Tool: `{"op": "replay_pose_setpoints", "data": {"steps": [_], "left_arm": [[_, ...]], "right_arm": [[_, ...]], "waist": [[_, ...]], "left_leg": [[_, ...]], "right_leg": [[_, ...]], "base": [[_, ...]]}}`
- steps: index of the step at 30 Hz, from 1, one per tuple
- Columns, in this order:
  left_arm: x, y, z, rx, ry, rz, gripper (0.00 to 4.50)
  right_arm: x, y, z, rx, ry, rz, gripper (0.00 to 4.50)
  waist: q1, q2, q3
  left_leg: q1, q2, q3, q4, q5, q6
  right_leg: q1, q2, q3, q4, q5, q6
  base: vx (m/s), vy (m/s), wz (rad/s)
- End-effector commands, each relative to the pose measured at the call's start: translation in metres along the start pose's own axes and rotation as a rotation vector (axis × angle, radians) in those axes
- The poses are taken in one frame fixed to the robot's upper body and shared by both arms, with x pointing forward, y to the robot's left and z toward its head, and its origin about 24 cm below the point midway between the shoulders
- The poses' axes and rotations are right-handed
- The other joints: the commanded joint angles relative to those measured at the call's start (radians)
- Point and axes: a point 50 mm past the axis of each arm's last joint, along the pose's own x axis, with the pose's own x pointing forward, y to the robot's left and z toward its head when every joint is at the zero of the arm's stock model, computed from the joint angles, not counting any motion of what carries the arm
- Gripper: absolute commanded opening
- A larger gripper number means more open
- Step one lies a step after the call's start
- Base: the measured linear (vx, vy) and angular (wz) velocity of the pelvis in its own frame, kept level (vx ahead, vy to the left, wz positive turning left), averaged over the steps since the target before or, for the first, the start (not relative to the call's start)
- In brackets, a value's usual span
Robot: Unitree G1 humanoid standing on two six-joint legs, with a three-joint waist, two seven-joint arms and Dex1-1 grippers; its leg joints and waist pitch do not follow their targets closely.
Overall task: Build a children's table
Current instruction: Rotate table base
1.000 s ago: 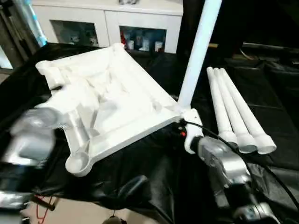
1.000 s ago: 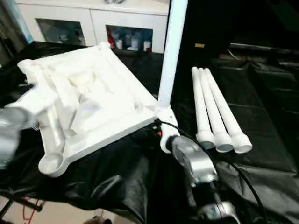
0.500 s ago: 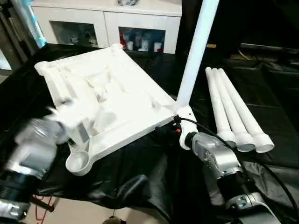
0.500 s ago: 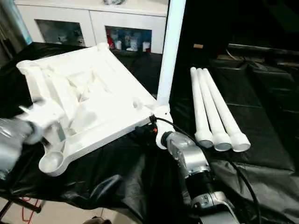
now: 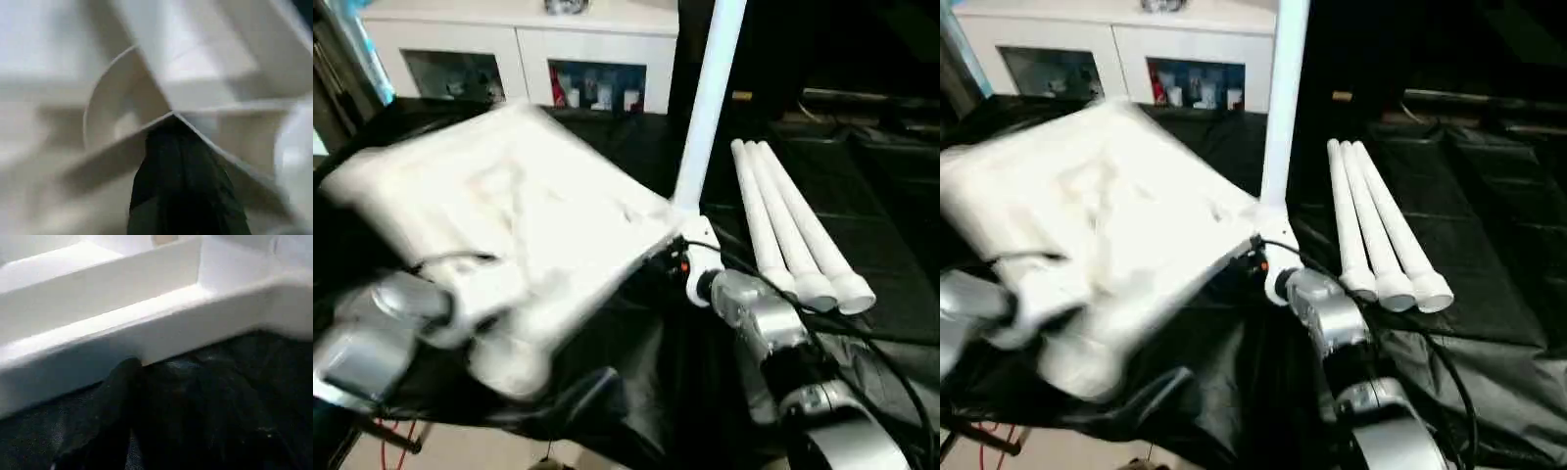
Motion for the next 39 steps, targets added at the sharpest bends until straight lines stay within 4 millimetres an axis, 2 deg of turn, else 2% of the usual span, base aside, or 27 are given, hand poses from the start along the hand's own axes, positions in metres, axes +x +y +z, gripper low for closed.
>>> {"op": "replay_pose_setpoints", "data": {"steps": [1, 3, 5, 6, 8, 9, 11, 12, 14, 18, 19, 21, 24, 26, 29, 30, 31, 32, 34, 37, 38, 39], "left_arm": [[0.008, -0.013, 0.015, 0.038, -0.077, -0.110, 0.00], [0.012, -0.014, 0.026, 0.053, -0.126, -0.130, 0.00], [0.016, -0.013, 0.035, 0.076, -0.166, -0.128, 0.00], [0.024, -0.004, 0.045, 0.108, -0.206, -0.074, 0.00], [0.029, 0.003, 0.049, 0.119, -0.214, -0.030, 0.00], [0.034, 0.013, 0.053, 0.138, -0.216, 0.037, 0.00], [0.036, 0.020, 0.055, 0.149, -0.210, 0.083, 0.00], [0.037, 0.024, 0.055, 0.156, -0.206, 0.109, 0.00], [0.038, 0.037, 0.056, 0.192, -0.183, 0.191, 0.00], [0.040, 0.046, 0.054, 0.236, -0.176, 0.240, 0.00], [0.040, 0.047, 0.054, 0.239, -0.186, 0.249, 0.00], [0.042, 0.048, 0.055, 0.245, -0.208, 0.248, 0.00], [0.042, 0.045, 0.057, 0.226, -0.247, 0.225, 0.00], [0.041, 0.041, 0.059, 0.198, -0.290, 0.191, 0.00], [0.039, 0.041, 0.061, 0.157, -0.349, 0.225, 0.00], [0.038, 0.042, 0.062, 0.145, -0.363, 0.235, 0.00], [0.038, 0.041, 0.062, 0.125, -0.376, 0.225, 0.21], [0.036, 0.040, 0.061, 0.110, -0.385, 0.220, 0.21], [0.031, 0.037, 0.059, 0.069, -0.394, 0.208, 0.45], [0.024, 0.033, 0.053, 0.041, -0.386, 0.188, 0.57], [0.020, 0.030, 0.050, 0.027, -0.383, 0.173, 0.65], [0.017, 0.028, 0.049, 0.020, -0.383, 0.163, 0.84]], "right_arm": [[0.006, 0.011, 0.007, -0.013, -0.022, 0.051, 1.97], [0.007, 0.011, 0.007, -0.018, -0.021, 0.051, 1.79], [0.007, 0.010, 0.007, -0.022, -0.021, 0.050, 1.59], [0.008, 0.009, 0.007, -0.027, -0.020, 0.048, 1.51], [0.007, 0.009, 0.007, -0.031, -0.019, 0.047, 1.29], [0.007, 0.008, 0.007, -0.035, -0.018, 0.045, 1.17], [0.007, 0.007, 0.007, -0.037, -0.018, 0.042, 1.04], [0.007, 0.007, 0.007, -0.038, -0.019, 0.040, 0.99], [0.005, 0.005, 0.005, -0.040, -0.019, 0.029, 0.69], [0.003, 0.002, 0.003, -0.039, -0.021, 0.020, 0.46], [0.002, 0.001, 0.002, -0.038, -0.022, 0.016, 0.33], [0.001, 0.000, 0.002, -0.039, -0.023, 0.012, 0.23], [-0.001, -0.001, 0.001, -0.043, -0.025, 0.010, 0.05], [-0.004, -0.004, 0.003, -0.052, -0.030, 0.003, 0.05], [-0.009, -0.013, 0.009, -0.089, -0.049, -0.055, 0.05], [-0.010, -0.015, 0.010, -0.098, -0.054, -0.074, 0.05], [-0.011, -0.018, 0.011, -0.095, -0.059, -0.091, 0.01], [-0.013, -0.021, 0.014, -0.080, -0.069, -0.103, 0.01], [-0.018, -0.027, 0.021, -0.044, -0.098, -0.124, 0.38], [-0.023, -0.031, 0.029, -0.022, -0.130, -0.123, 0.42], [-0.026, -0.033, 0.032, -0.025, -0.138, -0.122, 0.53], [-0.028, -0.034, 0.034, -0.028, -0.143, -0.121, 0.78]], "waist": [[0.005, 0.017, -0.064], [0.005, 0.011, -0.065], [0.005, 0.013, -0.066], [0.004, 0.008, -0.064], [0.007, 0.012, -0.063], [0.007, 0.011, -0.065], [0.006, 0.008, -0.065], [0.004, 0.013, -0.066], [0.004, 0.010, -0.069], [0.006, 0.010, -0.072], [0.009, 0.025, -0.074], [0.006, 0.016, -0.072], [0.010, 0.016, -0.071], [0.012, 0.016, -0.071], [0.014, 0.009, -0.070], [0.014, 0.011, -0.070], [0.015, 0.008, -0.069], [0.016, 0.008, -0.070], [0.017, 0.010, -0.069], [0.016, 0.007, -0.069], [0.015, 0.007, -0.069], [0.014, 0.008, -0.066]], "left_leg": [[0.021, 0.049, -0.019, -0.071, -0.180, -0.019], [0.020, 0.048, -0.018, -0.068, -0.168, -0.013], [0.020, 0.047, -0.017, -0.066, -0.166, -0.008], [0.020, 0.047, -0.016, -0.066, -0.170, -0.004], [0.022, 0.047, -0.017, -0.066, -0.185, -0.009], [0.020, 0.048, -0.020, -0.067, -0.193, -0.017], [0.019, 0.046, -0.021, -0.066, -0.198, -0.017], [0.017, 0.047, -0.023, -0.066, -0.191, -0.019], [0.020, 0.046, -0.021, -0.063, -0.184, -0.014], [0.017, 0.046, -0.020, -0.059, -0.148, 0.002], [0.019, 0.046, -0.022, -0.058, -0.148, -0.001], [0.020, 0.048, -0.020, -0.060, -0.168, -0.004], [0.020, 0.051, -0.021, -0.061, -0.176, -0.008], [0.021, 0.052, -0.021, -0.062, -0.182, -0.013], [0.021, 0.051, -0.019, -0.062, -0.180, -0.013], [0.021, 0.051, -0.019, -0.061, -0.173, -0.012], [0.020, 0.049, -0.017, -0.061, -0.174, -0.011], [0.020, 0.048, -0.017, -0.060, -0.172, -0.010], [0.018, 0.050, -0.019, -0.061, -0.168, -0.007], [0.020, 0.051, -0.018, -0.061, -0.160, -0.001], [0.018, 0.050, -0.019, -0.061, -0.157, 0.003], [0.021, 0.049, -0.017, -0.061, -0.165, 0.005]], "right_leg": [[0.048, -0.079, 0.048, -0.058, -0.037, -0.255], [0.050, -0.080, 0.049, -0.058, -0.038, -0.252], [0.049, -0.079, 0.049, -0.060, -0.047, -0.252], [0.049, -0.078, 0.049, -0.063, -0.059, -0.250], [0.046, -0.076, 0.049, -0.066, -0.086, -0.240], [0.050, -0.077, 0.049, -0.063, -0.092, -0.234], [0.051, -0.076, 0.048, -0.065, -0.099, -0.221], [0.052, -0.078, 0.048, -0.062, -0.088, -0.219], [0.050, -0.076, 0.048, -0.062, -0.065, -0.223], [0.053, -0.076, 0.046, -0.055, -0.002, -0.236], [0.052, -0.079, 0.046, -0.052, 0.001, -0.239], [0.051, -0.077, 0.046, -0.056, -0.007, -0.244], [0.051, -0.080, 0.047, -0.056, -0.018, -0.249], [0.051, -0.081, 0.047, -0.056, -0.029, -0.250], [0.051, -0.079, 0.047, -0.056, -0.033, -0.247], [0.050, -0.078, 0.047, -0.056, -0.033, -0.246], [0.050, -0.078, 0.047, -0.058, -0.045, -0.241], [0.051, -0.079, 0.048, -0.057, -0.046, -0.241], [0.052, -0.081, 0.049, -0.058, -0.052, -0.238], [0.051, -0.078, 0.048, -0.055, -0.039, -0.236], [0.052, -0.077, 0.047, -0.054, -0.039, -0.235], [0.047, -0.074, 0.047, -0.059, -0.065, -0.231]], "base": [[0.000, 0.000, 0.00], [0.000, 0.000, 0.00], [0.000, 0.000, 0.00], [0.000, 0.000, 0.00], [0.000, 0.000, 0.00], [0.000, 0.000, 0.00], [0.000, 0.000, 0.00], [0.000, 0.000, 0.00], [0.000, 0.000, 0.00], [0.000, 0.000, 0.00], [0.000, 0.000, 0.00], [0.000, 0.000, 0.00], [0.000, 0.000, 0.00], [0.000, 0.000, 0.00], [0.000, 0.000, 0.00], [0.000, 0.000, 0.00], [0.000, 0.000, 0.00], [0.000, 0.000, 0.00], [0.000, 0.000, 0.00], [0.000, 0.000, 0.00], [0.000, 0.000, 0.00], [0.000, 0.000, 0.00]]}}
